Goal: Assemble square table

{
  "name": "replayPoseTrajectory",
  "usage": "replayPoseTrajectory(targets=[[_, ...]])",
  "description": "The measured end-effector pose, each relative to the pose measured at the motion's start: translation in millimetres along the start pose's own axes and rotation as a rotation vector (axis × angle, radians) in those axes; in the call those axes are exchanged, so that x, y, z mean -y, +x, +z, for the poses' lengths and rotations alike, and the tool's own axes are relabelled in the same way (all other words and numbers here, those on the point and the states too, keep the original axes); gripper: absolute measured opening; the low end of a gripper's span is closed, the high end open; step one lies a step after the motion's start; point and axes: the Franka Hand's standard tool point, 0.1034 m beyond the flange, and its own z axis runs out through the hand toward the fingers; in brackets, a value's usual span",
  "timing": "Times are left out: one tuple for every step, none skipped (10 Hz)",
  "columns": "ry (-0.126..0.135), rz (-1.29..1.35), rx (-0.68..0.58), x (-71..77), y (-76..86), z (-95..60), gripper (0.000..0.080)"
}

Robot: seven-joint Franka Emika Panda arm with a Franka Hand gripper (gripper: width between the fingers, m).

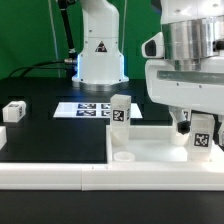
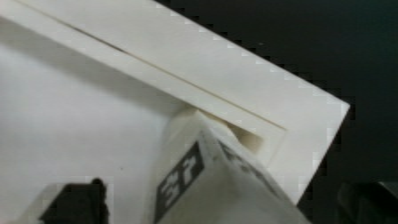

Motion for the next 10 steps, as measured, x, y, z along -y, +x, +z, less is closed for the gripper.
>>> replayPoseTrajectory(targets=[[-0.002, -0.243, -0.002, -0.2, 2.6, -0.6, 0.0649], [-0.009, -0.368, 0.000, 0.2, -1.9, 0.2, 0.0649], [-0.003, -0.413, -0.013, 1.9, -5.2, -0.9, 0.0649], [0.012, -0.442, -0.038, 1.4, -0.9, -2.8, 0.0649], [0.011, -0.399, -0.038, 0.4, -0.7, -1.8, 0.0649], [0.010, -0.401, -0.038, 0.3, -0.5, -1.6, 0.0514], [0.011, -0.352, -0.037, 0.2, -0.6, -1.2, 0.0374], [0.011, -0.289, -0.036, -0.3, -0.8, -0.9, 0.0374], [0.009, -0.207, -0.035, -2.0, 0.4, -1.1, 0.0290], [0.011, -0.118, -0.035, -2.0, 0.6, -1.1, 0.0290]])
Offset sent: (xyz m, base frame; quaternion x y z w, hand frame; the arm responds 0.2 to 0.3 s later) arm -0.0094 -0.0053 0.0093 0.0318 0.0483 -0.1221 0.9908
